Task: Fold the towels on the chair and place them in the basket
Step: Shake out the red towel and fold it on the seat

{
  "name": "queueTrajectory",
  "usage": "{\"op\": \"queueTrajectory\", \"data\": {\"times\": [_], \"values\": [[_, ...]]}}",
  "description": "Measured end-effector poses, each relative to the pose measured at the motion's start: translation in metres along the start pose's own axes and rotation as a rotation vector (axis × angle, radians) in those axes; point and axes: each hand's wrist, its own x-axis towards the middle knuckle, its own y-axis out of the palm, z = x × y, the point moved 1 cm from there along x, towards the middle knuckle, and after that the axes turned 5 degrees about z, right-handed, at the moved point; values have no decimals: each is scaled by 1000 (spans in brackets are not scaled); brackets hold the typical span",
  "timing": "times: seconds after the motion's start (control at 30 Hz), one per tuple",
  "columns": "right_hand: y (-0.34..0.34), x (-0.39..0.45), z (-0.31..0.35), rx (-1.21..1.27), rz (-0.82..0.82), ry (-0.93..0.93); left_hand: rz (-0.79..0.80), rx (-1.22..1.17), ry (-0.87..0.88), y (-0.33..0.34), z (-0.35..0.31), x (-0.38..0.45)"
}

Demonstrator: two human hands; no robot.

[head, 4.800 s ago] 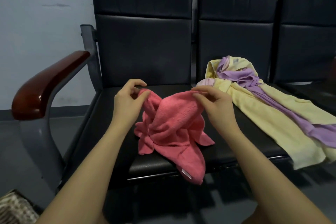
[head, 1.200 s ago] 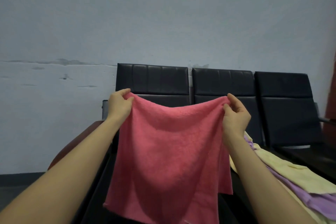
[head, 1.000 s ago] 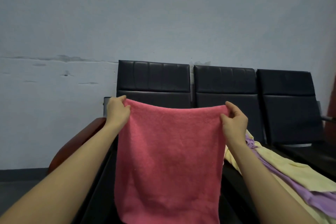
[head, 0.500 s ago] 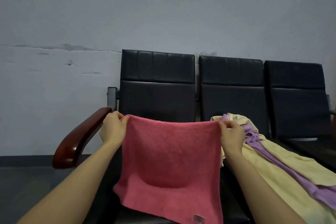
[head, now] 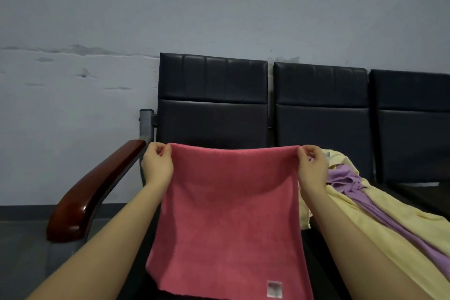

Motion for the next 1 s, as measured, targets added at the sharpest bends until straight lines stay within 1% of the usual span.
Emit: {"op": "queueTrajectory", "data": {"times": [0.13,0.23,0.3,0.4,0.5,0.7,0.83,0.9,1.0], "values": [[9,29,28,75,-66,-103,-22,-121,128,13,-44,20],[13,45,50,129,-94,-163,-79,-160,220,15,-70,24],[14,48,60,157,-106,-194,-127,-200,253,15,-80,21],[11,39,60,162,-73,-216,-182,-234,250,11,-75,8],[4,14,38,149,-35,-181,-169,-207,210,6,-49,-12],[-9,-46,-31,-10,53,-29,-141,65,132,-4,19,-63],[-14,-74,-75,-197,105,36,-121,349,12,-10,67,-91],[-13,-82,-94,-321,135,70,-56,487,-20,-10,88,-98],[-5,-88,-110,-517,246,194,104,678,-9,-5,111,-98]]}}
